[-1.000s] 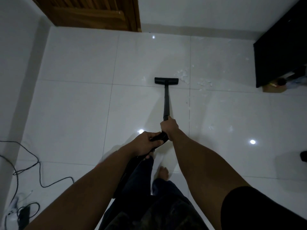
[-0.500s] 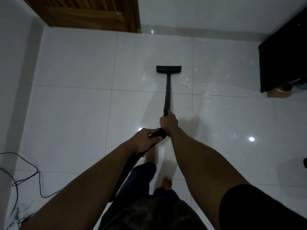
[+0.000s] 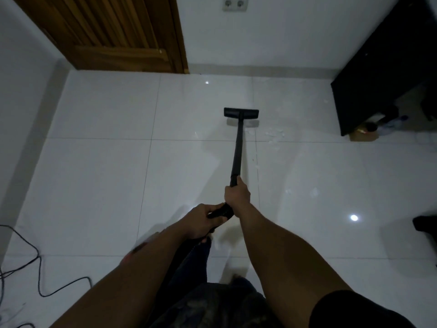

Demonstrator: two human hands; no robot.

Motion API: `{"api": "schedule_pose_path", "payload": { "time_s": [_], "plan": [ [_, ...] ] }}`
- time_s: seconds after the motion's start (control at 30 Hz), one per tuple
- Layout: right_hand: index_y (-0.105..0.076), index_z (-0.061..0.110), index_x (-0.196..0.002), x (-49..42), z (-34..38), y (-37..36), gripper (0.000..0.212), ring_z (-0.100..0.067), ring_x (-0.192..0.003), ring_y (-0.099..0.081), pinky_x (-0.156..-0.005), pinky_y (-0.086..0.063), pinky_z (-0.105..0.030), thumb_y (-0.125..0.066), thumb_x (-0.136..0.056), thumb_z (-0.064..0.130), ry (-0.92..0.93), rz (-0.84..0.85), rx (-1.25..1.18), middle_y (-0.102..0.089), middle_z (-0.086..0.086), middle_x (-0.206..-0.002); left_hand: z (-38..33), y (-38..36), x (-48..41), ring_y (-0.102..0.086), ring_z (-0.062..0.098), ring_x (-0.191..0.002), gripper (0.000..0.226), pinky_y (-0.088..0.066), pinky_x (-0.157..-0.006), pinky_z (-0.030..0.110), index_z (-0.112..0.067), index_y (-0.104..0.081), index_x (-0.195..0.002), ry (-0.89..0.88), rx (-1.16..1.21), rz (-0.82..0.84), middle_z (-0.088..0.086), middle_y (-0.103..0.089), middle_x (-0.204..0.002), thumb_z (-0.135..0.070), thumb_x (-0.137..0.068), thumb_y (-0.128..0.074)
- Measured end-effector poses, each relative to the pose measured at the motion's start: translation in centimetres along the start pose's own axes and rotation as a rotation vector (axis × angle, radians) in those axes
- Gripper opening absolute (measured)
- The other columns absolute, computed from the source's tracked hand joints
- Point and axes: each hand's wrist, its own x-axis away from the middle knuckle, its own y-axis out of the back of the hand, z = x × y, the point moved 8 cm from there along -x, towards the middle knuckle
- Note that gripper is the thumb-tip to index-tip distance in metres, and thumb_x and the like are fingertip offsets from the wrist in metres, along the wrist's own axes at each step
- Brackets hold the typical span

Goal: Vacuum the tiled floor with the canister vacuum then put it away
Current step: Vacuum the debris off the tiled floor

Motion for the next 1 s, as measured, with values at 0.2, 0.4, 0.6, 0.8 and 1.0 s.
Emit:
{"api": "schedule_pose_path", "payload": {
  "time_s": [0.2,0.4,0.6,0.8,1.0],
  "plan": [
    [-0.020,0.026,-0.159,8.7,-9.4,2.7,0.065,-0.026,-0.108,-0.059,-0.074,-0.047,-0.028,-0.045,-0.100,0.017,-0.012,-0.007,-0.030,-0.053,-0.010,-0.140,3.0,-9.7,7.1,-0.056,0.000,-0.043,0.049,-0.049,-0.049,0.018,-0.027,-0.049,-0.146,-0.052,-0.128,-0.023,0.006,-0.064,-0.081,-0.030,-0.099,-0.062],
    [-0.020,0.032,-0.159,18.5,-18.6,2.2,0.066,-0.026,-0.104,-0.060,-0.075,-0.052,-0.032,-0.044,-0.099,0.015,-0.129,-0.026,-0.072,-0.055,-0.009,-0.137,7.4,-17.1,16.7,-0.057,0.010,-0.054,0.046,-0.050,-0.050,0.021,-0.040,-0.046,-0.142,-0.012,-0.161,0.014,0.006,-0.065,-0.081,-0.035,-0.099,-0.060],
    [-0.019,0.029,-0.159,26.8,-27.3,-0.1,0.068,-0.027,-0.109,-0.060,-0.075,-0.049,-0.030,-0.044,-0.098,0.015,-0.141,-0.036,-0.061,-0.056,-0.010,-0.137,14.7,-22.7,23.9,-0.059,0.019,-0.053,0.055,-0.051,-0.050,0.030,-0.035,-0.044,-0.148,0.059,-0.240,0.066,0.018,-0.068,-0.090,-0.044,-0.096,-0.061],
    [-0.024,0.030,-0.158,35.6,-38.3,-4.1,0.067,-0.024,-0.094,-0.060,-0.072,-0.054,-0.032,-0.045,-0.096,0.016,-0.195,-0.063,-0.053,-0.059,-0.010,-0.130,23.2,-29.4,32.8,-0.052,0.017,-0.052,0.049,-0.044,-0.046,0.025,-0.032,-0.050,-0.144,0.046,-0.193,0.129,0.011,-0.061,-0.082,-0.039,-0.097,-0.061],
    [-0.035,0.025,-0.153,44.4,-47.7,-6.9,0.058,-0.021,-0.086,-0.056,-0.051,-0.039,-0.021,-0.050,-0.097,0.024,-0.241,-0.077,-0.087,-0.061,-0.010,-0.127,29.3,-35.1,41.5,-0.046,0.011,-0.047,0.043,-0.039,-0.045,0.024,-0.027,-0.057,-0.139,0.056,-0.161,0.177,0.010,-0.059,-0.079,-0.036,-0.097,-0.062]
  ]
}}
